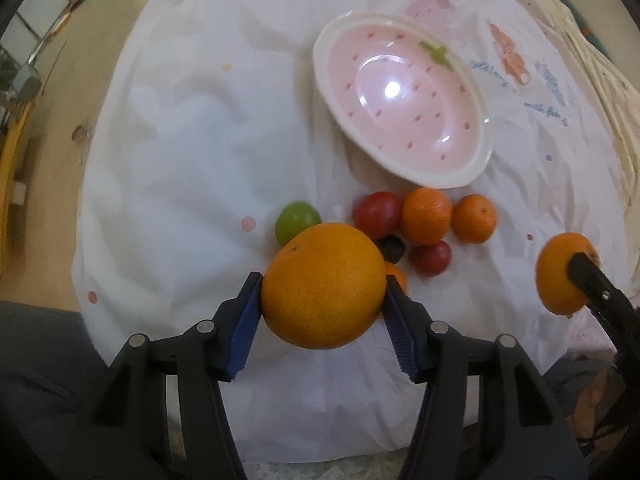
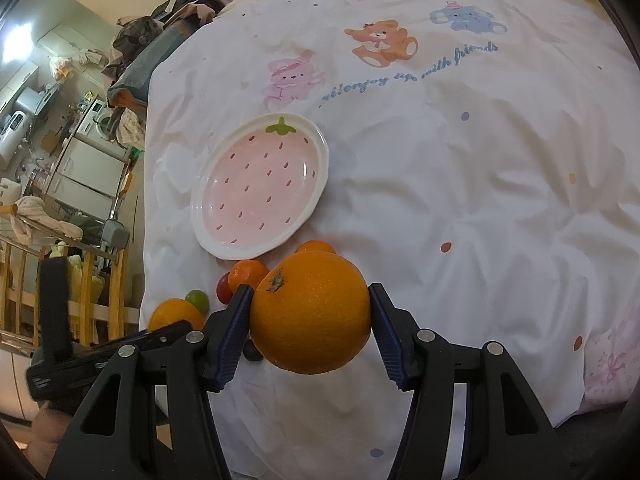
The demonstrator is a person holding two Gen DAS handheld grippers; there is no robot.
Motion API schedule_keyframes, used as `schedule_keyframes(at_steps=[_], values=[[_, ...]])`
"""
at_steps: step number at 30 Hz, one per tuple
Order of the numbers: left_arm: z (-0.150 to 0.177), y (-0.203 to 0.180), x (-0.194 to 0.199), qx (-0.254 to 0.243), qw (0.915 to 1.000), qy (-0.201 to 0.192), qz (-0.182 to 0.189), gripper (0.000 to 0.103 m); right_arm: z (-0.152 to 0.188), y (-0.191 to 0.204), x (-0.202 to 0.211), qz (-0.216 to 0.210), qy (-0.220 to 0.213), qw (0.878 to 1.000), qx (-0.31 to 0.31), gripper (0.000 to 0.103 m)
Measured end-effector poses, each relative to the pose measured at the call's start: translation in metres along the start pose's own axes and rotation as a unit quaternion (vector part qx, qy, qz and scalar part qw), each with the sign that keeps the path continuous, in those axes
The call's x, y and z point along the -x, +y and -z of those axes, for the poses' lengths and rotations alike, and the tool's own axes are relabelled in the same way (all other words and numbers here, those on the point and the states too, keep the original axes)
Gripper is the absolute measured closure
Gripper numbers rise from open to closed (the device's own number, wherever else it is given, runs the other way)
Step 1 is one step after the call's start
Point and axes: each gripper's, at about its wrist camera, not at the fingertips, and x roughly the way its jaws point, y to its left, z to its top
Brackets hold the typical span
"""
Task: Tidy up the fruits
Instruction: 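Carry both oranges over the pink plate and lower them onto it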
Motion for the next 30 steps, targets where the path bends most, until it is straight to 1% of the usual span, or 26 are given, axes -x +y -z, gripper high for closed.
schedule_keyframes(at_steps=[4, 7, 10, 13, 18, 22, 26, 30], values=[[0.005, -0.004, 0.024, -0.012, 0.9996, -0.027, 0.004, 0.049, 0.001, -0.001, 0.003, -0.002, -0.003, 1.0, -0.001, 0.043], [0.005, -0.005, 0.039, -0.016, 0.9991, -0.038, 0.011, 0.049, 0.001, 0.001, 0.009, -0.001, -0.017, 1.0, 0.005, 0.043], [0.005, -0.007, 0.055, -0.023, 0.9981, -0.054, 0.016, 0.049, 0.002, 0.001, 0.017, -0.009, -0.033, 0.999, 0.005, 0.043], [0.004, -0.01, 0.07, -0.039, 0.9957, -0.083, 0.009, 0.049, 0.001, 0.001, 0.027, -0.016, -0.053, 0.998, 0.003, 0.043], [-0.006, -0.013, 0.091, -0.069, 0.9886, -0.132, -0.016, 0.049, -0.003, 0.001, 0.037, -0.032, -0.078, 0.996, -0.005, 0.043], [-0.018, -0.013, 0.1, -0.085, 0.983, -0.16, -0.03, 0.049, -0.011, -0.001, 0.043, -0.045, -0.097, 0.994, -0.012, 0.043], [-0.032, -0.015, 0.102, -0.093, 0.9798, -0.174, -0.036, 0.049, -0.021, -0.001, 0.047, -0.054, -0.115, 0.992, -0.016, 0.043], [-0.045, -0.014, 0.1, -0.093, 0.9794, -0.176, -0.034, 0.049, -0.032, -0.002, 0.05, -0.054, -0.127, 0.99, -0.014, 0.043]])
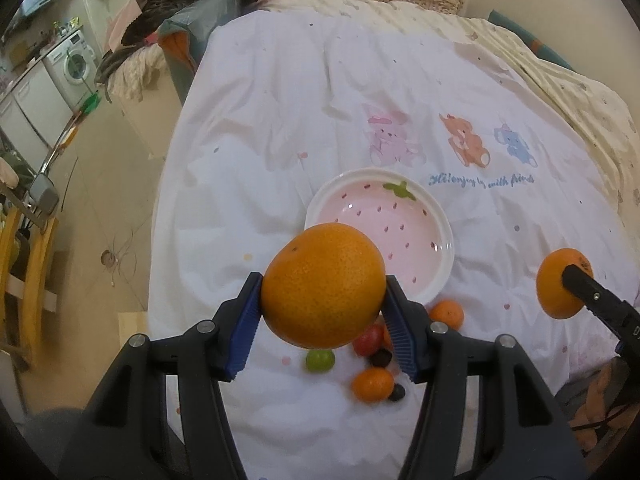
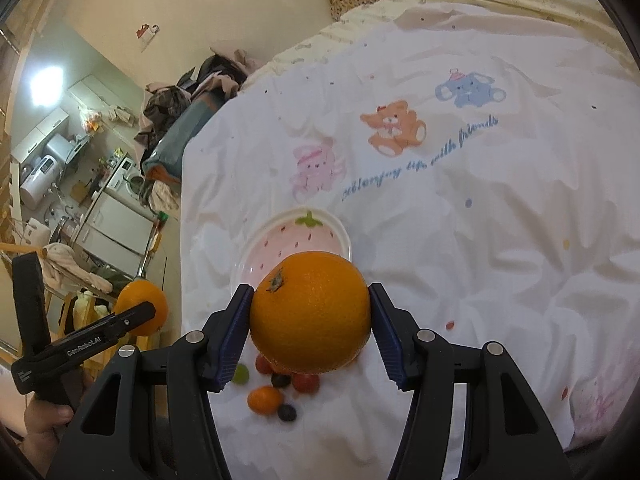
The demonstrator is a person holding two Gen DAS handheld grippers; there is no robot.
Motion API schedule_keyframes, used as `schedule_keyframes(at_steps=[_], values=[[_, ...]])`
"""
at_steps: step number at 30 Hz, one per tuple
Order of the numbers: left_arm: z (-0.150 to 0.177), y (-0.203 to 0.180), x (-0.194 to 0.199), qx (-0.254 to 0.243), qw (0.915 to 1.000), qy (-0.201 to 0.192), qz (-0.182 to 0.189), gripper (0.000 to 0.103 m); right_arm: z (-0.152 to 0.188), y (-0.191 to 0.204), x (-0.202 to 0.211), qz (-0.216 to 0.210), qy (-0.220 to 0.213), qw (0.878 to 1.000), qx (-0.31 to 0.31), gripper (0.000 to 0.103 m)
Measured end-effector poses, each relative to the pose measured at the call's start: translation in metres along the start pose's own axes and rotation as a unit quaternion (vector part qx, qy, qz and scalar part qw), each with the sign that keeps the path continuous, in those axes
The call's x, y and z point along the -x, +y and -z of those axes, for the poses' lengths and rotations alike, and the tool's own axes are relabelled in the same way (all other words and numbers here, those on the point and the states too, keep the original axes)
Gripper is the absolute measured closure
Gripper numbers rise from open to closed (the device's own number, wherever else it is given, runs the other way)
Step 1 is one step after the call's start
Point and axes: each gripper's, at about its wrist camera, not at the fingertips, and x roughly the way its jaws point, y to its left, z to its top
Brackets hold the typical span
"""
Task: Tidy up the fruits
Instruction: 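Carry both oranges over the pink plate and lower them onto it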
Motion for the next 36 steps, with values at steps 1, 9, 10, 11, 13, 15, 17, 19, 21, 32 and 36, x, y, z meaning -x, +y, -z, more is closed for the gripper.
schedule_keyframes(at_steps=[1, 9, 10, 11, 13, 15, 17, 19, 21, 32, 36], values=[[-0.003, 0.001, -0.002, -0.001, 1.0, -0.001, 0.002, 0.049, -0.003, 0.0, -0.001, 0.0, -0.001, 1.0, 0.002, 0.043], [-0.02, -0.007, -0.017, -0.024, 0.9996, -0.011, 0.005, 0.049, -0.028, 0.003, -0.013, -0.001, -0.016, 1.0, 0.017, 0.043], [-0.023, -0.008, -0.02, -0.026, 0.9996, -0.011, 0.007, 0.049, -0.032, 0.004, -0.017, 0.0, -0.015, 1.0, 0.019, 0.043], [-0.025, -0.009, -0.022, -0.028, 0.9995, -0.012, 0.007, 0.049, -0.034, 0.004, -0.02, 0.001, -0.014, 1.0, 0.02, 0.043], [-0.029, -0.012, -0.027, -0.033, 0.9994, -0.012, 0.007, 0.049, -0.038, 0.004, -0.026, 0.002, -0.011, 1.0, 0.022, 0.043], [-0.033, -0.016, -0.034, -0.037, 0.9992, -0.013, 0.007, 0.049, -0.043, 0.004, -0.033, 0.001, -0.008, 1.0, 0.023, 0.043], [-0.037, -0.019, -0.039, -0.041, 0.9991, -0.012, 0.007, 0.049, -0.046, 0.003, -0.037, 0.0, -0.005, 1.0, 0.023, 0.043], [-0.041, -0.023, -0.047, -0.045, 0.9989, -0.012, 0.006, 0.049, -0.051, 0.002, -0.045, 0.001, -0.001, 1.0, 0.023, 0.043], [-0.044, -0.026, -0.054, -0.049, 0.9987, -0.011, 0.005, 0.049, -0.056, 0.001, -0.052, 0.003, 0.003, 1.0, 0.024, 0.043], [-0.048, -0.035, -0.096, -0.07, 0.9975, 0.006, 0.005, 0.049, -0.069, -0.007, -0.101, 0.018, 0.037, 0.999, 0.025, 0.043], [-0.048, -0.034, -0.113, -0.077, 0.997, 0.011, 0.002, 0.049, -0.071, -0.008, -0.12, 0.023, 0.055, 0.998, 0.033, 0.043]])
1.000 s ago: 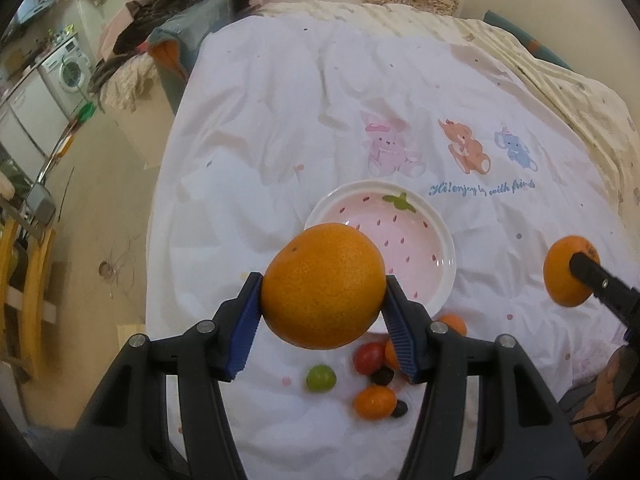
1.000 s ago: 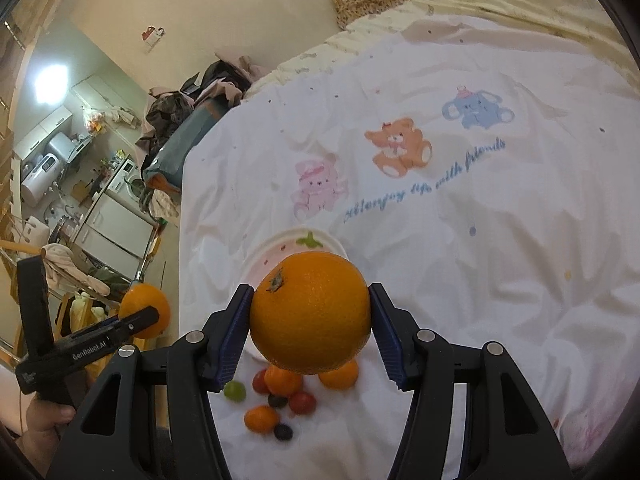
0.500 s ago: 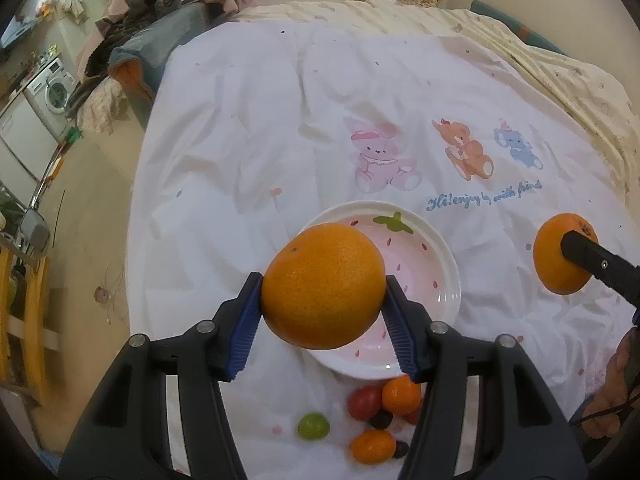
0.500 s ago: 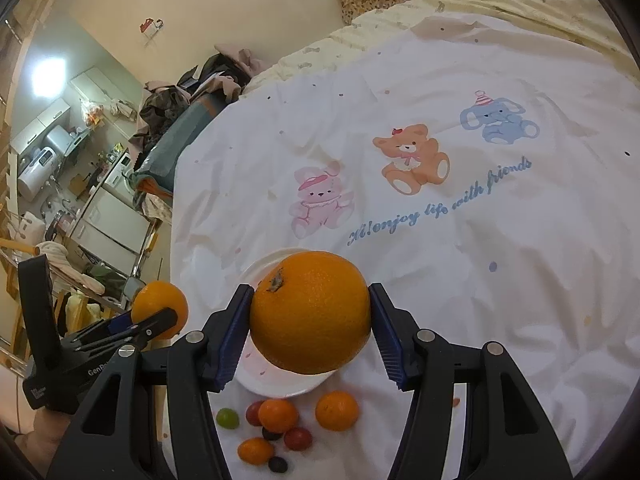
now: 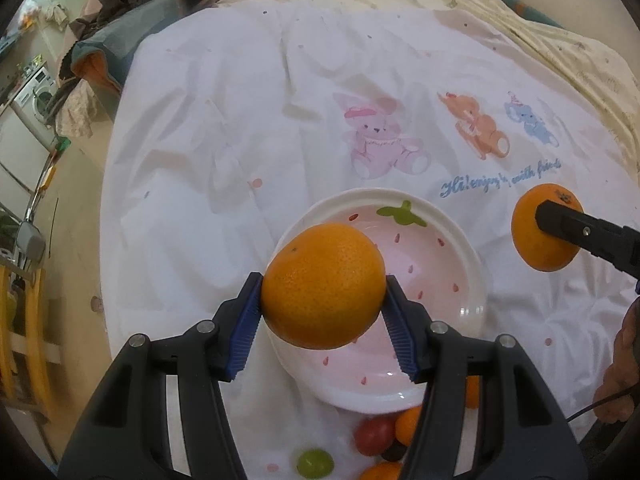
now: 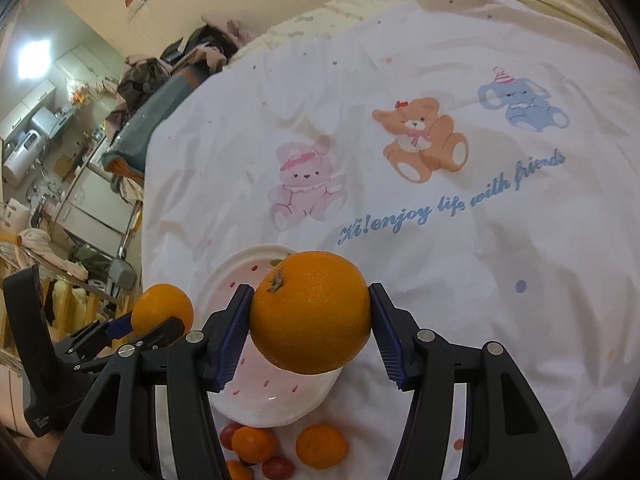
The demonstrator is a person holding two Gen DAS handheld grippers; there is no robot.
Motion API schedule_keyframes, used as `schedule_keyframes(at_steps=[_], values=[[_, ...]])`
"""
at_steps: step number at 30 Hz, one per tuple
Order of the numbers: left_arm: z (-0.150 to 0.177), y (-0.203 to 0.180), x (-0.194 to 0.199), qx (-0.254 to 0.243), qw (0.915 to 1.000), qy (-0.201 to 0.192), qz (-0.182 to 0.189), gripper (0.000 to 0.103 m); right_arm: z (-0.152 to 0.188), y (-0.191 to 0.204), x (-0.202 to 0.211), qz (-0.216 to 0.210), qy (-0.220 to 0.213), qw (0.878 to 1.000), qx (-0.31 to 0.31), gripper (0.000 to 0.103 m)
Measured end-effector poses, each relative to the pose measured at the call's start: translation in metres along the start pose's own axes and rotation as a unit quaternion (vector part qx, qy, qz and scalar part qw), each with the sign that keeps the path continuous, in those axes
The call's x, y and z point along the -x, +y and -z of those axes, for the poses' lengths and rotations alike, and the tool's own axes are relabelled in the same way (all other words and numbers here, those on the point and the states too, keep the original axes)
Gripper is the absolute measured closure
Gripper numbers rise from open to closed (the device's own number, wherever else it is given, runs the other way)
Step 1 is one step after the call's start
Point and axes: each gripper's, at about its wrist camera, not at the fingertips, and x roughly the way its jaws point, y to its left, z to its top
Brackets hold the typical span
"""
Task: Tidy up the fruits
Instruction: 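Carry both oranges over the pink plate and lower them onto it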
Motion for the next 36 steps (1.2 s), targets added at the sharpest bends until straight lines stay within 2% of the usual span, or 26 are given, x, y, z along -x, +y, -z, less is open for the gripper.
schedule_keyframes(at_steps=[5, 11, 15, 18, 22, 24, 30, 36], values=[[-0.001, -0.002, -0.015, -0.006, 0.9999, 0.01, 0.008, 0.049, -0.002, -0.001, -0.022, -0.005, 0.025, 1.0, -0.003, 0.043], [0.002, -0.01, -0.035, -0.038, 0.9992, 0.013, -0.003, 0.049, -0.006, -0.006, -0.042, -0.014, 0.05, 0.999, -0.016, 0.043], [0.004, -0.01, -0.045, -0.038, 0.9989, 0.026, -0.006, 0.049, -0.005, -0.011, -0.056, -0.018, 0.071, 0.997, -0.028, 0.043], [-0.001, -0.006, -0.047, -0.014, 0.9991, 0.038, 0.012, 0.049, -0.003, -0.01, -0.065, -0.019, 0.081, 0.996, -0.026, 0.043], [-0.01, -0.007, -0.052, -0.028, 0.9993, 0.019, -0.013, 0.048, -0.007, -0.004, -0.074, -0.033, 0.087, 0.995, -0.024, 0.043], [-0.012, -0.001, -0.056, -0.017, 0.9995, 0.022, -0.016, 0.048, -0.01, 0.0, -0.079, -0.038, 0.088, 0.995, -0.019, 0.043], [-0.013, -0.001, -0.059, -0.019, 0.9995, 0.025, -0.003, 0.048, -0.015, 0.012, -0.092, -0.055, 0.094, 0.994, -0.007, 0.043], [-0.012, -0.003, -0.069, -0.01, 0.9987, 0.046, 0.02, 0.047, -0.015, 0.016, -0.101, -0.061, 0.108, 0.992, -0.012, 0.041]])
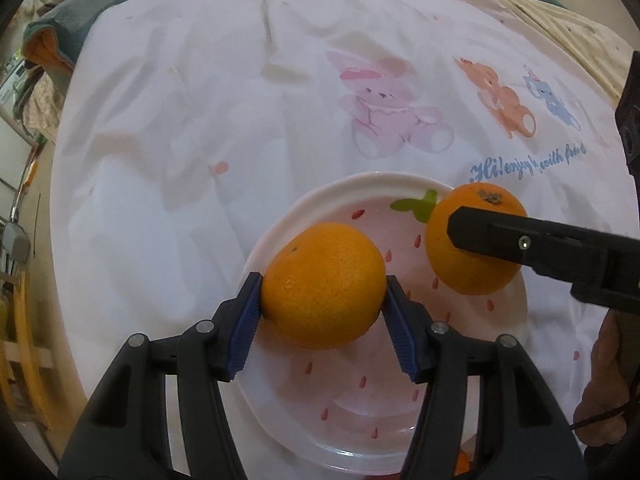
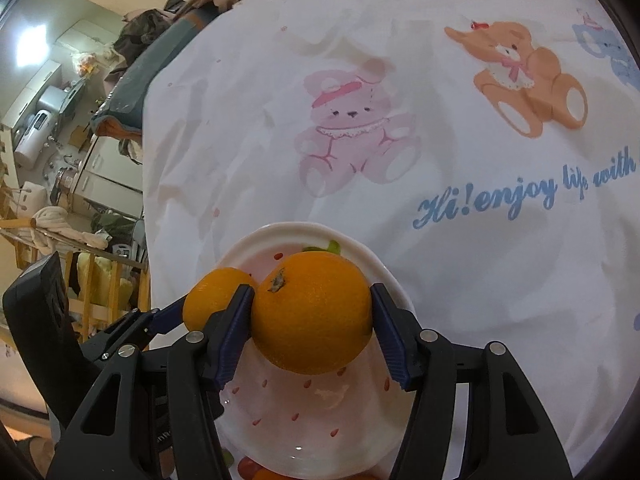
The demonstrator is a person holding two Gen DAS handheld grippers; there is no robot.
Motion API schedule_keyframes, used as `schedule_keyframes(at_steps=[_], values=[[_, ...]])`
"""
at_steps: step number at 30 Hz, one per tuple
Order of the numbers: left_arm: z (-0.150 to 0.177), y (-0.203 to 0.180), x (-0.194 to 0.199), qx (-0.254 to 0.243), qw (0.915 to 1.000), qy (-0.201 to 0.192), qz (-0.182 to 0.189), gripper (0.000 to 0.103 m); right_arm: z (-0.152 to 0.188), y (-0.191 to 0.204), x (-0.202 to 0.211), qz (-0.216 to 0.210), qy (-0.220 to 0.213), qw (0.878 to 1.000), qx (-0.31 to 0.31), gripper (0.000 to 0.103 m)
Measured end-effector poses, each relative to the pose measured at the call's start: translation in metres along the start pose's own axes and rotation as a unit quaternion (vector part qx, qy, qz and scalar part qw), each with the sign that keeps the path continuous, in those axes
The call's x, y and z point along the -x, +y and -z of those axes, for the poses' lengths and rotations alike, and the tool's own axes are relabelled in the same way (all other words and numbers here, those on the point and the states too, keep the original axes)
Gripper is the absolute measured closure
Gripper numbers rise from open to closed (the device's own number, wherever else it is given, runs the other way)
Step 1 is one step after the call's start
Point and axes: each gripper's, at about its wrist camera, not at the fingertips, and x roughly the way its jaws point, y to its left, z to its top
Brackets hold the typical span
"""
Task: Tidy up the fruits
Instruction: 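Carry both oranges over the pink plate and lower them onto it, then open both grippers and withdraw them from the plate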
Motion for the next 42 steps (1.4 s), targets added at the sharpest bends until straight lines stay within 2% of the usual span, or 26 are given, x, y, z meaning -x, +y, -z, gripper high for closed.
schedule_keyframes(at_steps=[2, 4, 5, 7, 11, 16, 20, 28, 36, 39, 42], values=[[0.0, -0.001, -0.001, -0.003, 1.0, 0.005, 0.005, 0.046, 0.0, 0.001, 0.002, 0.0, -0.001, 1.0, 0.002, 0.041], [0.0, 0.001, -0.003, 0.005, 0.9992, 0.021, 0.032, 0.043, -0.002, 0.003, 0.007, -0.01, -0.009, 1.0, 0.005, 0.039], [0.0, 0.005, -0.001, 0.019, 0.9985, 0.019, 0.048, 0.038, -0.002, 0.004, 0.01, -0.01, -0.013, 1.0, 0.006, 0.037], [-0.001, 0.006, 0.004, 0.023, 0.9989, 0.006, 0.041, 0.022, -0.004, 0.003, 0.016, -0.012, -0.022, 1.0, 0.004, 0.035], [-0.003, 0.008, 0.015, 0.018, 0.9991, -0.016, 0.034, 0.021, -0.006, -0.001, 0.024, -0.021, -0.03, 0.999, -0.007, 0.035], [-0.004, 0.009, 0.021, 0.012, 0.9994, -0.029, 0.011, 0.021, -0.006, -0.001, 0.033, -0.011, -0.042, 0.999, -0.007, 0.035], [-0.005, 0.014, 0.029, 0.015, 0.9988, -0.047, -0.004, 0.021, -0.005, 0.002, 0.045, 0.002, -0.059, 0.998, 0.001, 0.026], [0.0, 0.02, 0.054, 0.03, 0.9949, -0.091, -0.032, 0.021, 0.011, 0.012, 0.073, 0.026, -0.081, 0.996, 0.02, 0.017], [0.015, 0.029, 0.092, 0.058, 0.9902, -0.126, -0.02, 0.021, 0.032, 0.023, 0.102, 0.032, -0.103, 0.993, 0.037, 0.016], [0.025, 0.032, 0.109, 0.068, 0.9864, -0.149, -0.006, 0.021, 0.044, 0.024, 0.114, 0.03, -0.111, 0.993, 0.037, 0.016], [0.037, 0.037, 0.118, 0.089, 0.9848, -0.149, 0.012, 0.021, 0.059, 0.026, 0.127, 0.035, -0.121, 0.991, 0.038, 0.016]])
